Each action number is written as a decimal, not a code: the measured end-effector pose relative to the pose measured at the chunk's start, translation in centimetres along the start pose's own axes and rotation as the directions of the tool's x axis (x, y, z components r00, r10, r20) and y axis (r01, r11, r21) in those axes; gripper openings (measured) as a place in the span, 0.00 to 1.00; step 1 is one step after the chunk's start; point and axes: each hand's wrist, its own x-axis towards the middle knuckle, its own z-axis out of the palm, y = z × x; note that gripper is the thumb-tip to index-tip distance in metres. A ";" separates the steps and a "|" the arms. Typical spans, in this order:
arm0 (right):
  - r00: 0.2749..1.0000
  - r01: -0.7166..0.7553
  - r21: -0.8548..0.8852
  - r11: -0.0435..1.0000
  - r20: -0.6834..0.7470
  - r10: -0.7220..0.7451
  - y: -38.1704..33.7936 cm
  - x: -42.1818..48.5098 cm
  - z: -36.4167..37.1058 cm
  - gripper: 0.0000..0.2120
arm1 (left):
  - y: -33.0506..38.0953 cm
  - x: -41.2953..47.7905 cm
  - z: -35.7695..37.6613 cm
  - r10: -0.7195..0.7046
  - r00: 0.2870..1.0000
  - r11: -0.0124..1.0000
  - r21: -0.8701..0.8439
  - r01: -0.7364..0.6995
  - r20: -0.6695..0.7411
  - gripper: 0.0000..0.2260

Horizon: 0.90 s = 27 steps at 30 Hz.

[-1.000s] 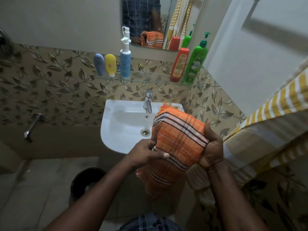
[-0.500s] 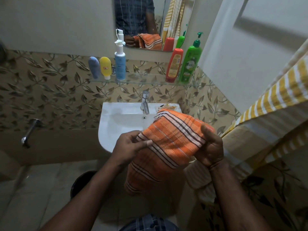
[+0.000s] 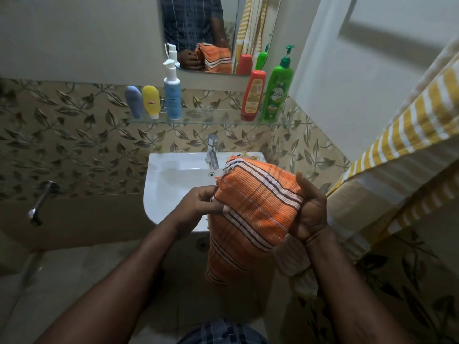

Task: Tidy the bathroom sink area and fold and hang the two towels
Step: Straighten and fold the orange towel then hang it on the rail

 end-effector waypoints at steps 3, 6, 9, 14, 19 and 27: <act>0.998 -0.004 -0.011 1.000 0.060 0.005 -0.5 -0.5 0.3 0.39 | 0.0 0.0 0.3 0.020 0.999 1.000 -0.019 -0.019 0.030 0.21; 0.992 -0.040 -0.019 0.999 0.122 0.042 -0.3 -1.1 0.9 0.36 | 0.8 0.6 0.8 0.007 1.000 1.000 -0.013 -0.007 0.017 0.33; 0.989 -0.061 -0.081 0.995 0.127 0.071 0.0 -1.1 1.4 0.36 | 1.6 1.3 1.4 -0.063 0.998 0.998 0.022 0.064 -0.015 0.42; 0.988 -0.151 -0.193 0.970 -0.059 0.142 -0.2 -0.1 1.2 0.34 | 1.3 1.8 1.8 -0.057 0.998 0.996 0.071 0.059 -0.033 0.16; 0.998 -0.014 -0.159 0.987 -0.064 0.004 -0.3 -0.6 -0.8 0.37 | 1.6 1.8 2.0 -0.083 0.995 0.993 -0.088 0.079 -0.046 0.07; 0.989 0.020 -0.439 0.898 -0.126 -0.083 2.0 -1.4 -1.6 0.26 | 2.0 1.5 2.0 -0.133 0.991 0.982 0.139 0.130 0.017 0.29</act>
